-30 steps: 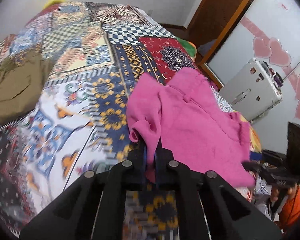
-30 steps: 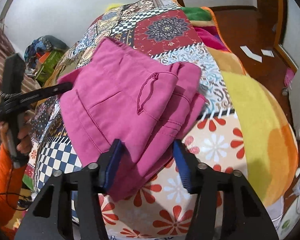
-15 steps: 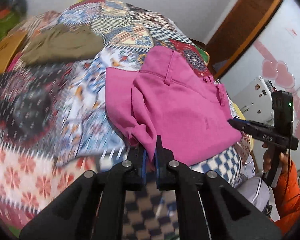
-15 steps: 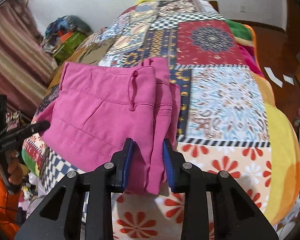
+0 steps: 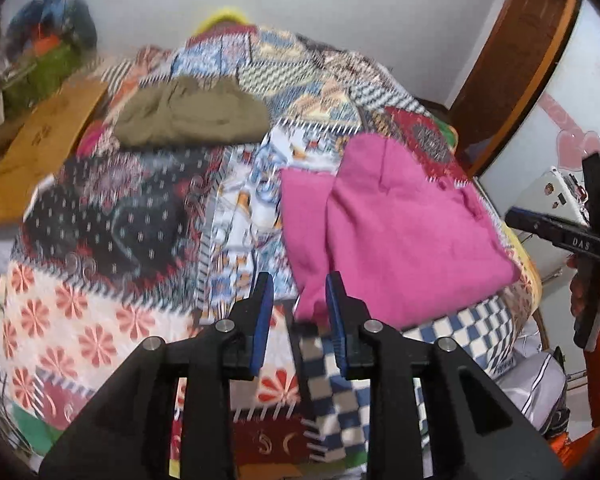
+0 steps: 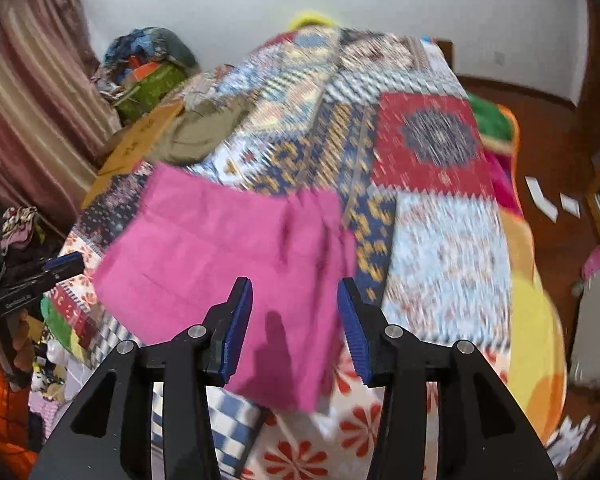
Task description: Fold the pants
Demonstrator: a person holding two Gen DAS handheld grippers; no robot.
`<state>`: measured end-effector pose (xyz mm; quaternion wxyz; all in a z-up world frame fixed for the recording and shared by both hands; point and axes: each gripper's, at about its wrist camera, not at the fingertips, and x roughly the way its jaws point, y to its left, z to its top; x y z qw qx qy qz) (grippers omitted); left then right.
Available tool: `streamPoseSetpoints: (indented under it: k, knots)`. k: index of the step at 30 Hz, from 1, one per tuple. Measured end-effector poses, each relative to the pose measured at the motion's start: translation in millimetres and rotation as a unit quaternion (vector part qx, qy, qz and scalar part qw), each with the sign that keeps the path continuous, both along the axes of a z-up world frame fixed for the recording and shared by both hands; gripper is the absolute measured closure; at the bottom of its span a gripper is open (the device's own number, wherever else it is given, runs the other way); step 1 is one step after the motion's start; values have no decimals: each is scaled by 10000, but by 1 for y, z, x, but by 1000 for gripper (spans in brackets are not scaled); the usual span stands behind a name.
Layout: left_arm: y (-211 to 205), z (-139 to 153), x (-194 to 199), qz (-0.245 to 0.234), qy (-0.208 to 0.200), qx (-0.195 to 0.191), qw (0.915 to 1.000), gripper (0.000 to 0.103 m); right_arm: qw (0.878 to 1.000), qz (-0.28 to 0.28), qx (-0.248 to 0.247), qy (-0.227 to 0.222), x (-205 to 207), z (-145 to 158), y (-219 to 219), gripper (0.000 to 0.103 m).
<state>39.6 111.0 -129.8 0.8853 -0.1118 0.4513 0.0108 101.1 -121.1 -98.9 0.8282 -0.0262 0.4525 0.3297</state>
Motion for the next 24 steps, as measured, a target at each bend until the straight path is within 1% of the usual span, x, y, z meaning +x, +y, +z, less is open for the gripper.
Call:
streamPoseSetpoints:
  k: [2,5,9,13,17,19,20,21,24]
  knots:
    - [-3,3,7,-45,-84,8,10000,77,9996,228,25,-137,4,9,20,59]
    - [-9,-2,18,-89,-109,-48,9999,77,9973,690,88,-246,10,19,60,59]
    - [-15,-17,27,-114,-7,-108,9999,77,9913,1290,-64,-250,23,16,118,59]
    - [-16,-36,29,-141,147,-172,9996,77,9857,1669,-244,-56,29,3,153,59]
    - [-11,-45,29,-110,157,-407,9990,77,9813,1890,-288,203,35,-11,166,59]
    - [-9,-49,29,-89,166,-466,9987,77,9797,1964,-359,201,35,-14,169,66]
    - [-9,-51,29,-81,175,-465,9987,77,9782,2030,-389,174,34,-14,171,75]
    - [-9,-52,29,-69,180,-453,9988,76,9767,2099,-413,153,32,-13,172,80]
    - [-5,-55,29,8,182,-470,9987,72,9723,2289,-466,22,27,-12,174,88]
